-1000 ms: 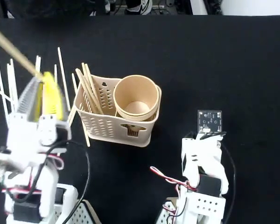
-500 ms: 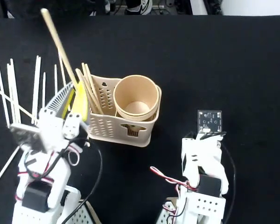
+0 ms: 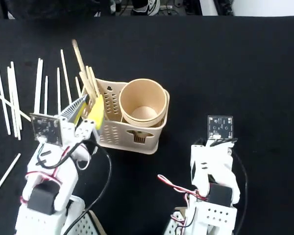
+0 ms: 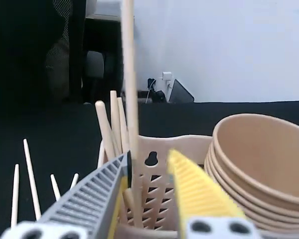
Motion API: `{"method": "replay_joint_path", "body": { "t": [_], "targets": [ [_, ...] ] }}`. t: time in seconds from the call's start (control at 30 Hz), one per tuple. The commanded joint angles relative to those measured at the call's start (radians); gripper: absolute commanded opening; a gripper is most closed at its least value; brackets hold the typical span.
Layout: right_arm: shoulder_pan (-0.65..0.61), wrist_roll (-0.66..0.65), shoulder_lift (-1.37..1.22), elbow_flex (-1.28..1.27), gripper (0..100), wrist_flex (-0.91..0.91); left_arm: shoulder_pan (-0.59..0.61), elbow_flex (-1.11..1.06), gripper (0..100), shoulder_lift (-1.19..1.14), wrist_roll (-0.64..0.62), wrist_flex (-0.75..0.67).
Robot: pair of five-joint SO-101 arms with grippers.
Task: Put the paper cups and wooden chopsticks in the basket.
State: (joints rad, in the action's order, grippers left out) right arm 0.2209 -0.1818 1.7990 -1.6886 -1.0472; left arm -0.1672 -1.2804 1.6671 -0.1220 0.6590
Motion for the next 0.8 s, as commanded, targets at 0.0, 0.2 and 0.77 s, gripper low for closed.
{"method": "replay_joint_path", "body": {
  "t": [0.0, 0.2, 0.77],
  "targets": [
    [-0.006, 0.006, 0.068, 0.004, 1.5, -0.005, 0.018, 0.249, 18, -0.003, 0.021, 0.206],
    [-0.006, 0.006, 0.068, 0.004, 1.5, -0.005, 0.463, 0.599, 18, -0.107, 0.130, 0.466],
    [-0.006, 0.006, 0.068, 0.004, 1.5, -0.005, 0.912, 0.895, 18, -1.171, 0.258, 0.479]
  ]
}}
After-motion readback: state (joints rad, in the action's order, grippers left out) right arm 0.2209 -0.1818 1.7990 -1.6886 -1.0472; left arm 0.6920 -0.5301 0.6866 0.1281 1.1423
